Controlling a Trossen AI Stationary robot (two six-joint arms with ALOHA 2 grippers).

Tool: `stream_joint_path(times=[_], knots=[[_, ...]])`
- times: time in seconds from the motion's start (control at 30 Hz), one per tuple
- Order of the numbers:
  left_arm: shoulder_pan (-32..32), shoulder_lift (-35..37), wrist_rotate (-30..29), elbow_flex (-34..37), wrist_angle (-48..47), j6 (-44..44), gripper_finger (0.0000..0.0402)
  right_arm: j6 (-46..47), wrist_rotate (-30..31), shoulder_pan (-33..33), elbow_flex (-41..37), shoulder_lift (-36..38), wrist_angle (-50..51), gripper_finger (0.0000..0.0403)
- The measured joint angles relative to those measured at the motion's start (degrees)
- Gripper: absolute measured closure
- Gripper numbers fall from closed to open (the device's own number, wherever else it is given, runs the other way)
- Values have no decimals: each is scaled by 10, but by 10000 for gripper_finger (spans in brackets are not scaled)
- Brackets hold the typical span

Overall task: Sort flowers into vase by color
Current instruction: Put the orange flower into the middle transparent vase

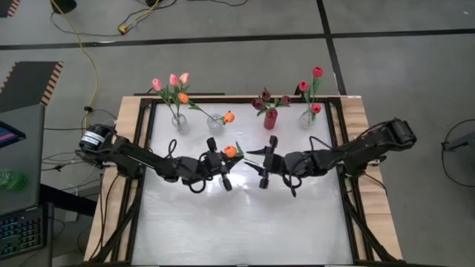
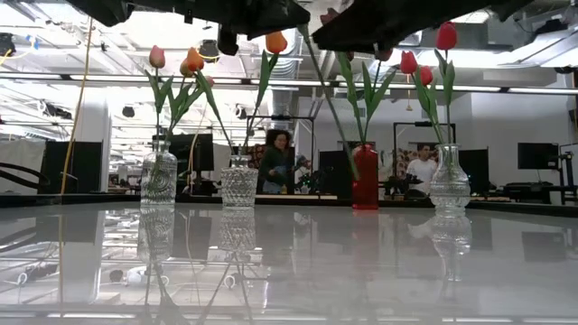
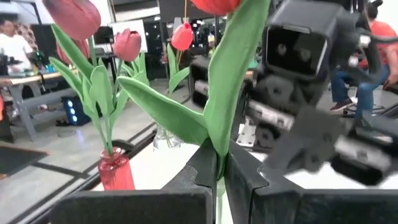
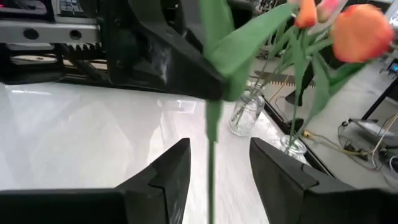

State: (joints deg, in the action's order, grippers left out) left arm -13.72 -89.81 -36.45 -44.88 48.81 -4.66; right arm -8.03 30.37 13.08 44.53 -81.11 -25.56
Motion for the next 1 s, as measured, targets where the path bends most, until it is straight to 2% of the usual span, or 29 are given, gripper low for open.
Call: stream_joint_path(times=[0.3,0.5,0.63,0.9,1.0], knots=[[0,71,-1,0,-112,25,401,51,0,0,0,115,148,228],[6,131,-14,0,-185,26,401,81,-1,0,0,172,212,244],[27,172,-15,0,-246,48,401,80,-2,0,0,197,246,278],[81,231,-15,-1,-329,75,401,46,-3,0,0,245,281,383],[100,246,-14,-1,-341,73,401,45,-3,0,0,271,306,385]])
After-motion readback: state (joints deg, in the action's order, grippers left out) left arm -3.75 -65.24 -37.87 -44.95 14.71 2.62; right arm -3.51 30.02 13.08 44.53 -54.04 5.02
